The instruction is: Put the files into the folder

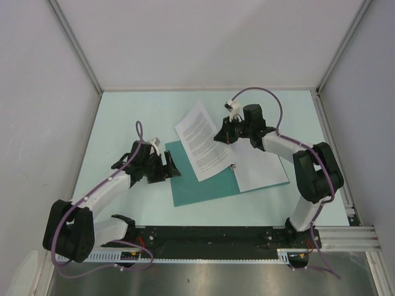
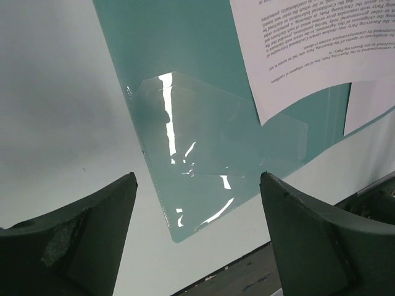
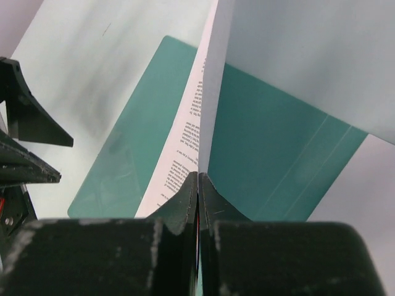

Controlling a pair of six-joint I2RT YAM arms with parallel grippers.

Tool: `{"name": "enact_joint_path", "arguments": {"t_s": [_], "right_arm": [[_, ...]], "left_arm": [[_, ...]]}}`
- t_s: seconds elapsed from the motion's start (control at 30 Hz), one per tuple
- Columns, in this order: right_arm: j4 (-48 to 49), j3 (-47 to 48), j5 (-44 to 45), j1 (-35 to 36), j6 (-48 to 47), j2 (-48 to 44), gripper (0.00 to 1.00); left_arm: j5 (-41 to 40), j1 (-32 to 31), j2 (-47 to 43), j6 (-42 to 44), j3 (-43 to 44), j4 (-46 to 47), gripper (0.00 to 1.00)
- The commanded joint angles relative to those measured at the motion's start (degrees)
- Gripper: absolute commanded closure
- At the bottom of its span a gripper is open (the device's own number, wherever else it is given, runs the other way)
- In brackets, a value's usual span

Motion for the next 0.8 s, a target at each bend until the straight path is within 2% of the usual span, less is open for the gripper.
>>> {"name": "enact_joint_path", "arguments": {"t_s": [0.0, 0.13, 0.33, 0.57, 0.77], "right_arm": [[6.3, -1.4, -4.6, 0.2, -3.1, -3.1, 1.0], [11.9, -2.2, -2.9, 0.5, -2.2, -3.1, 1.0], [14.3, -2.2, 3.4, 2.8, -1.8, -6.2, 1.0], [11.3, -2.2, 7.2, 7.5, -8.0, -8.6, 1.0], [11.6, -2.3, 2.2, 8.3, -8.1, -6.9, 1.0]], "left_arm": [[-1.4, -0.5, -3.2, -1.8, -2.8, 3.6, 0.13], [-2.1, -1.3, -4.6, -3.5, -5.7, 4.6, 0.14], [-2.2, -2.0, -6.0, -5.3, -10.0, 6.7, 0.14], [-2.2, -2.0, -5.5, -5.3, -10.0, 7.1, 0.14], [-1.9, -2.0, -5.5, -5.3, -9.6, 7.1, 0.13]]}}
